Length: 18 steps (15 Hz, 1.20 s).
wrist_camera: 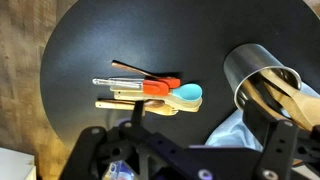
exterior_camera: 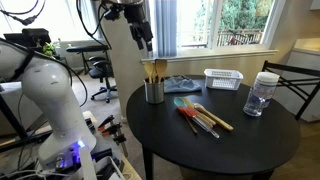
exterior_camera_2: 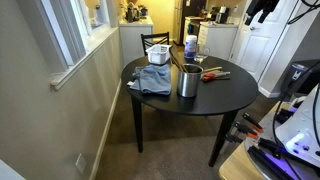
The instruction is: Put one red spatula in the silver holder.
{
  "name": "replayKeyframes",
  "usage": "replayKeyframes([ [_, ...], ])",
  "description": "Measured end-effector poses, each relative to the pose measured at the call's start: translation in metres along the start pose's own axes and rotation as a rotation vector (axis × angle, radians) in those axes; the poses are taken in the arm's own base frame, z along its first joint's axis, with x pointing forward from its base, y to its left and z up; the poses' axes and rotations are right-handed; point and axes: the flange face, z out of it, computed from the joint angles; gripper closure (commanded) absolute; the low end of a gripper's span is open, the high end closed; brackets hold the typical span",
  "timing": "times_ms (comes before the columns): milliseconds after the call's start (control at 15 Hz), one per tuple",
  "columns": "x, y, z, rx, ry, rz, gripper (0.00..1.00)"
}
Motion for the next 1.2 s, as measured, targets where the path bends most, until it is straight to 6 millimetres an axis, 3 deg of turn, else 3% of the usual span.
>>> replayKeyframes([
  [867,0.0,0.0,0.0,0.003,-0.001,0.001,0.0],
  [1200,0.004,0.018,0.015,0.068,-0.024,0.057,0.0],
])
